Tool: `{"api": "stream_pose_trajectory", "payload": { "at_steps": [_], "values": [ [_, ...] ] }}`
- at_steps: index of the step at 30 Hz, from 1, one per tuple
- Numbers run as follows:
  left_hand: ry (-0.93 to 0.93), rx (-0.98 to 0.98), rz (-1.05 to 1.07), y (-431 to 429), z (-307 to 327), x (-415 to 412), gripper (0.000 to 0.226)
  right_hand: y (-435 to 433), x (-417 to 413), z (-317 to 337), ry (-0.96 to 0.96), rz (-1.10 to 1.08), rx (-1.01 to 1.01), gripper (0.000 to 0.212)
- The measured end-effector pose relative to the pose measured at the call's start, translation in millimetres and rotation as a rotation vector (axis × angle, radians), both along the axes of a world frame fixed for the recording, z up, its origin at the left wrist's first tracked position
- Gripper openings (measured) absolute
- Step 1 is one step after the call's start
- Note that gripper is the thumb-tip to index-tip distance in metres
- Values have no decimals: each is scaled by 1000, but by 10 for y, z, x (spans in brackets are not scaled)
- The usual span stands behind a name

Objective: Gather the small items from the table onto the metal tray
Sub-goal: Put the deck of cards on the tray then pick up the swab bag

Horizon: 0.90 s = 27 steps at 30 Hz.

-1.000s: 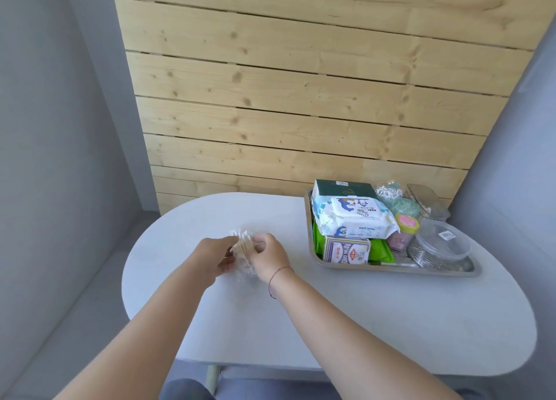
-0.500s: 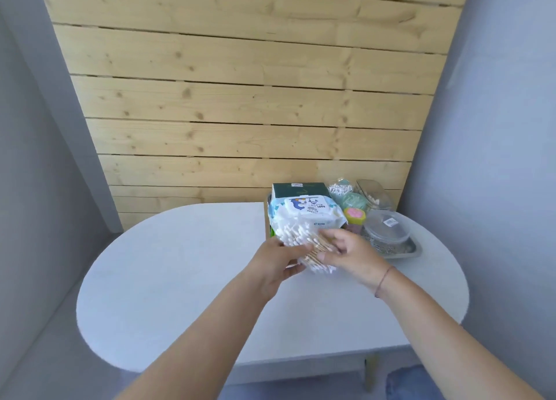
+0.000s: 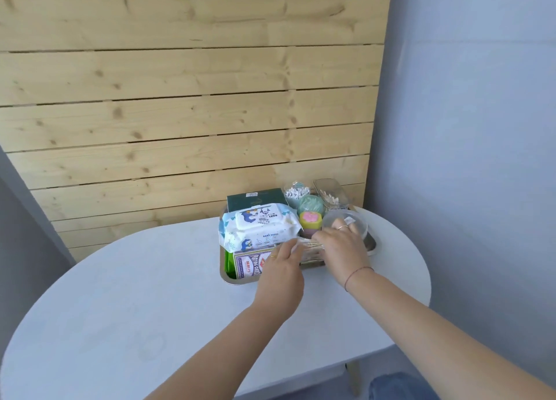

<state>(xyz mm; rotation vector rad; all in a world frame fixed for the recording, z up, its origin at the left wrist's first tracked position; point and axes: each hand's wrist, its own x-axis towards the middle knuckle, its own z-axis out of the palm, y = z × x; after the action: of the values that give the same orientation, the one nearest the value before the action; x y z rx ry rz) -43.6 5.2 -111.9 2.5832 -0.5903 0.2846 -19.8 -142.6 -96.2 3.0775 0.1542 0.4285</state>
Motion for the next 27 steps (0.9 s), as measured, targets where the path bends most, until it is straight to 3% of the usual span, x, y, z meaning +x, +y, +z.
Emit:
{"api": "stream_pose_trajectory", "payload": {
  "at_steps": [3,6,12,19,27],
  "values": [
    [-9,84,-31,-19,-10,39,54,-18,37,-24,28,42,-7,22],
    [101,149,-32,-61,54,36,51,-47,100,-80,137,33,38,30],
    [189,201,3,-88,58,148,40,-52,90,-51,125,31,136,37],
    [243,234,2,-71,72,208,30,-9,-117,-261,64,83,155,25],
    [324,183,-47,-13,67,199,45,60,-133,-243,-14,22,93,21]
  ]
}}
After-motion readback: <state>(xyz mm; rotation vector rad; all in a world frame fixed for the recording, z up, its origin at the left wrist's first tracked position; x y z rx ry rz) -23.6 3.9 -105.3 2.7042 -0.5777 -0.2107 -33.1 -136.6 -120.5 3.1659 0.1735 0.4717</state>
